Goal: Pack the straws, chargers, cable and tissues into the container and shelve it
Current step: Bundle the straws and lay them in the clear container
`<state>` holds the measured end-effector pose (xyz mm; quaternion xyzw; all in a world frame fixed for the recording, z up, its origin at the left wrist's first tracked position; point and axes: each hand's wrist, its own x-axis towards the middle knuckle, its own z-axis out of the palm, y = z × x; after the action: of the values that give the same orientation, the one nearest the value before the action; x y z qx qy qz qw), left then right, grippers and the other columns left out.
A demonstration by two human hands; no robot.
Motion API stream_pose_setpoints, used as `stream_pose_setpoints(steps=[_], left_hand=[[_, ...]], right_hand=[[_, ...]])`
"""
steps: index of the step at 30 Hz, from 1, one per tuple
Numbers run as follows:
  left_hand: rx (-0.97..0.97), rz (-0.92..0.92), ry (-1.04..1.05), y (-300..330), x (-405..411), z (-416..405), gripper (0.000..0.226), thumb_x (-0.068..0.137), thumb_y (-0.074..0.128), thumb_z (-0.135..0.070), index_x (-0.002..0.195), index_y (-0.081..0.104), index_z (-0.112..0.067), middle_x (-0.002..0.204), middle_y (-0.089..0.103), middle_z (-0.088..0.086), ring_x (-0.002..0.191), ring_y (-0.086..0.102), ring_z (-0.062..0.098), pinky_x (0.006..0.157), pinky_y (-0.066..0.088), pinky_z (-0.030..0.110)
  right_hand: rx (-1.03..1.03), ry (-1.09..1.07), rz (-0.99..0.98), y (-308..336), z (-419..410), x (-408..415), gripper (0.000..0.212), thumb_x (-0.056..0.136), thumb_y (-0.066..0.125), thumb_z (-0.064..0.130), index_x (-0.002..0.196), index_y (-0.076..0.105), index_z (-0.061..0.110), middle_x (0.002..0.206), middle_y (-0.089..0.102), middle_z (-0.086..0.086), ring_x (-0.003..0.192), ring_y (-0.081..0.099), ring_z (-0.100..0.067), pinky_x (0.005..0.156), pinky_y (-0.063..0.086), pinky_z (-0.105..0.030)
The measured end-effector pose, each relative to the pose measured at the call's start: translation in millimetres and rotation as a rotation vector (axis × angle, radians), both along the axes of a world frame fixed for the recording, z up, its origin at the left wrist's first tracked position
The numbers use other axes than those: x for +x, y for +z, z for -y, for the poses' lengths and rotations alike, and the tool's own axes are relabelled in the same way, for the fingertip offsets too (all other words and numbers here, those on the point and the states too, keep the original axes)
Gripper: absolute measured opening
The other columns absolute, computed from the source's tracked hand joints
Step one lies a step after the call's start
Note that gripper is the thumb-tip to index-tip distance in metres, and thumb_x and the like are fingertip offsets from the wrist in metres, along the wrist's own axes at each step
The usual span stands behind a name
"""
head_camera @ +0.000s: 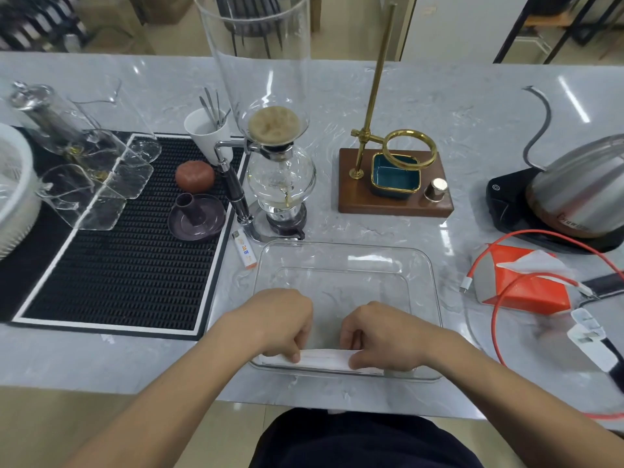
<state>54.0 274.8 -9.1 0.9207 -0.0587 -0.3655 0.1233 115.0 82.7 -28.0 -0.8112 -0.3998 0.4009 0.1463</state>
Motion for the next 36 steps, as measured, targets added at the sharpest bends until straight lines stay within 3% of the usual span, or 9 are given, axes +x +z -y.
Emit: stream_pose_setpoints(steps=[10, 14, 18, 22, 30, 33, 36], left_hand=[[0.025, 0.026, -0.012, 7.1, -1.4, 2.5, 0.017, 0.069, 0.085, -0.02, 0.081, 0.073, -0.016, 0.053, 0.055, -0.009, 0.046, 0.05, 0.005, 0.066, 0.056, 0.031], [0.014, 0.021, -0.018, 7.5, -2.0, 1.0, 0.019, 0.067, 0.085, -0.022, 0.079, 0.071, -0.016, 0.066, 0.07, -0.001, 0.059, 0.063, 0.014, 0.065, 0.056, 0.03], [-0.016, 0.038, -0.012, 6.2, -0.6, -2.0, 0.014, 0.071, 0.078, -0.01, 0.081, 0.071, -0.018, 0.069, 0.068, -0.005, 0.071, 0.07, 0.017, 0.07, 0.058, 0.032], [-0.01, 0.073, -0.016, 6.4, -1.1, -2.5, 0.017, 0.073, 0.074, -0.006, 0.08, 0.071, -0.021, 0.064, 0.057, -0.012, 0.074, 0.069, 0.017, 0.072, 0.058, 0.033], [0.004, 0.051, -0.009, 6.8, -1.0, 2.8, 0.013, 0.077, 0.074, -0.007, 0.087, 0.071, -0.015, 0.074, 0.06, -0.006, 0.073, 0.067, 0.019, 0.07, 0.056, 0.031], [0.011, 0.046, -0.013, 5.1, -1.8, 5.1, 0.013, 0.077, 0.074, -0.007, 0.087, 0.069, -0.014, 0.068, 0.053, -0.009, 0.062, 0.057, 0.013, 0.068, 0.052, 0.03], [0.038, 0.058, -0.027, 3.8, -3.7, 8.9, 0.016, 0.076, 0.074, -0.005, 0.087, 0.068, -0.014, 0.074, 0.054, -0.006, 0.076, 0.062, 0.019, 0.064, 0.047, 0.028]], right_hand=[[0.004, -0.023, 0.016, -0.2, 5.8, 1.0, 0.015, 0.075, 0.077, 0.024, 0.084, 0.066, 0.024, 0.078, 0.064, 0.01, 0.069, 0.06, -0.005, 0.065, 0.05, -0.021], [-0.007, -0.017, 0.025, -0.8, 6.0, 1.7, 0.017, 0.075, 0.077, 0.026, 0.087, 0.066, 0.022, 0.079, 0.066, 0.009, 0.07, 0.061, -0.006, 0.065, 0.05, -0.022], [-0.008, -0.022, 0.016, -0.4, 8.3, 3.8, 0.016, 0.078, 0.076, 0.026, 0.09, 0.066, 0.024, 0.082, 0.068, 0.008, 0.073, 0.062, -0.006, 0.067, 0.05, -0.02], [-0.006, -0.028, 0.039, 0.3, 11.3, 5.6, 0.017, 0.078, 0.074, 0.026, 0.092, 0.066, 0.027, 0.082, 0.063, 0.01, 0.073, 0.059, -0.004, 0.067, 0.047, -0.017], [-0.024, 0.003, 0.076, 0.7, 13.4, 5.6, 0.02, 0.081, 0.072, 0.028, 0.1, 0.067, 0.025, 0.096, 0.065, 0.008, 0.088, 0.062, -0.011, 0.079, 0.052, -0.027], [-0.04, 0.021, 0.074, 0.4, 13.4, 4.4, 0.02, 0.082, 0.072, 0.028, 0.101, 0.066, 0.025, 0.094, 0.063, 0.01, 0.088, 0.062, -0.012, 0.079, 0.053, -0.029], [-0.05, 0.045, 0.089, -1.1, 11.9, 1.0, 0.021, 0.082, 0.07, 0.023, 0.102, 0.065, 0.024, 0.091, 0.058, 0.01, 0.088, 0.061, -0.015, 0.078, 0.053, -0.031]])
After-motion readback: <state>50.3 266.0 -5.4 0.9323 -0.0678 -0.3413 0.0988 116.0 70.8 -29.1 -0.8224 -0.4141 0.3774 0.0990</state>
